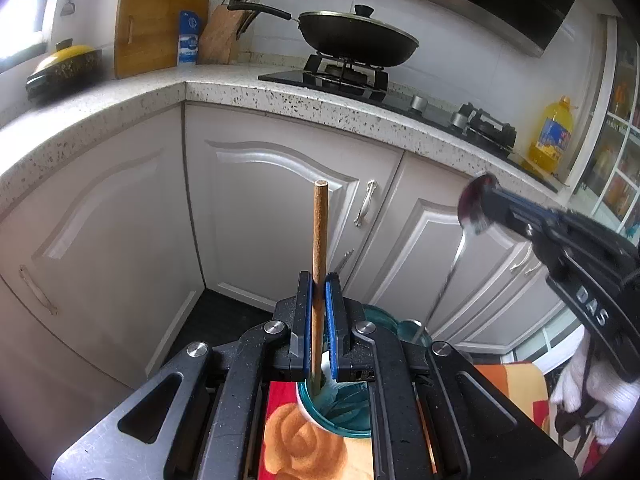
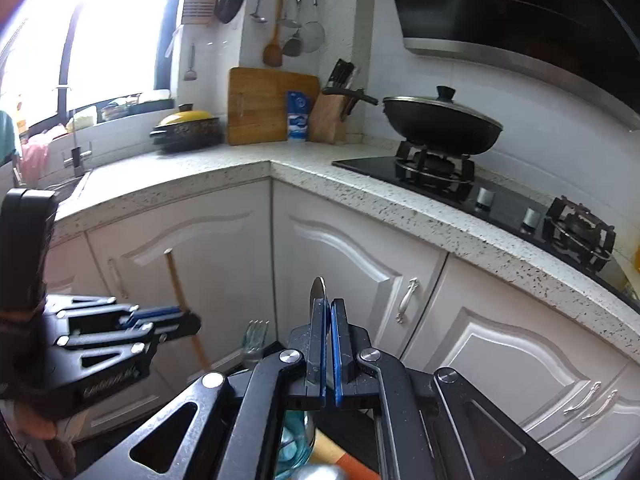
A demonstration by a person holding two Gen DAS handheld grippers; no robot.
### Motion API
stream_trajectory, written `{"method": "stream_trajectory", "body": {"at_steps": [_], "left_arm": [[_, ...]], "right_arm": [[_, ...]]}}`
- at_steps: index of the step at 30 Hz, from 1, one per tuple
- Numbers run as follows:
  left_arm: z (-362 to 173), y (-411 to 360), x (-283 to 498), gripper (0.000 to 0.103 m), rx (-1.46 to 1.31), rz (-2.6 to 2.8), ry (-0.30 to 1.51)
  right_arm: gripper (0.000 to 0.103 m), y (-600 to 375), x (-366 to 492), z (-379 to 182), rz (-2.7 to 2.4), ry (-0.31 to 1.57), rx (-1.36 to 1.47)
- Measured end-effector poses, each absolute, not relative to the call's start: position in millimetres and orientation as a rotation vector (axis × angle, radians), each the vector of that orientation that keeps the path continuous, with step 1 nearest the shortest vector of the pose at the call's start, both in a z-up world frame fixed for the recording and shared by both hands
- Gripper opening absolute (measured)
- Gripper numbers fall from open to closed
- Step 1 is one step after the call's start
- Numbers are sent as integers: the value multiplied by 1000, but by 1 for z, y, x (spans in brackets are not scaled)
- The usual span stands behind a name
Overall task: Organize utensils
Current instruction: 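Drop the chopstick into the cup with the left gripper while the right drops its spoon in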
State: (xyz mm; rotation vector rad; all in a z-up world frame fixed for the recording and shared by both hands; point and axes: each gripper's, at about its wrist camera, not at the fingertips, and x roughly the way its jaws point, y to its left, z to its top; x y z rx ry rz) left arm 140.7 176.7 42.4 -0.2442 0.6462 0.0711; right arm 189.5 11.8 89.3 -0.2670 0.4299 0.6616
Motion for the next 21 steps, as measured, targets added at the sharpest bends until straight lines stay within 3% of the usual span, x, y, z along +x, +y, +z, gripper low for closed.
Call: {"method": "stream_trajectory", "body": {"at_steps": [7,18,19,21], "left_arm": [[28,173,144,5,-239,63,683],[16,177,150,7,-292,50,725],[15,177,150,10,-298,47,727],[15,179,148,25,-313,49,728]], "right_arm": [[2,31,190,59,632,433,-355],[3,26,198,10,723,658,-318],[4,21,199,10,724,663,-294],[10,10,198,13,726,662,-252]]}}
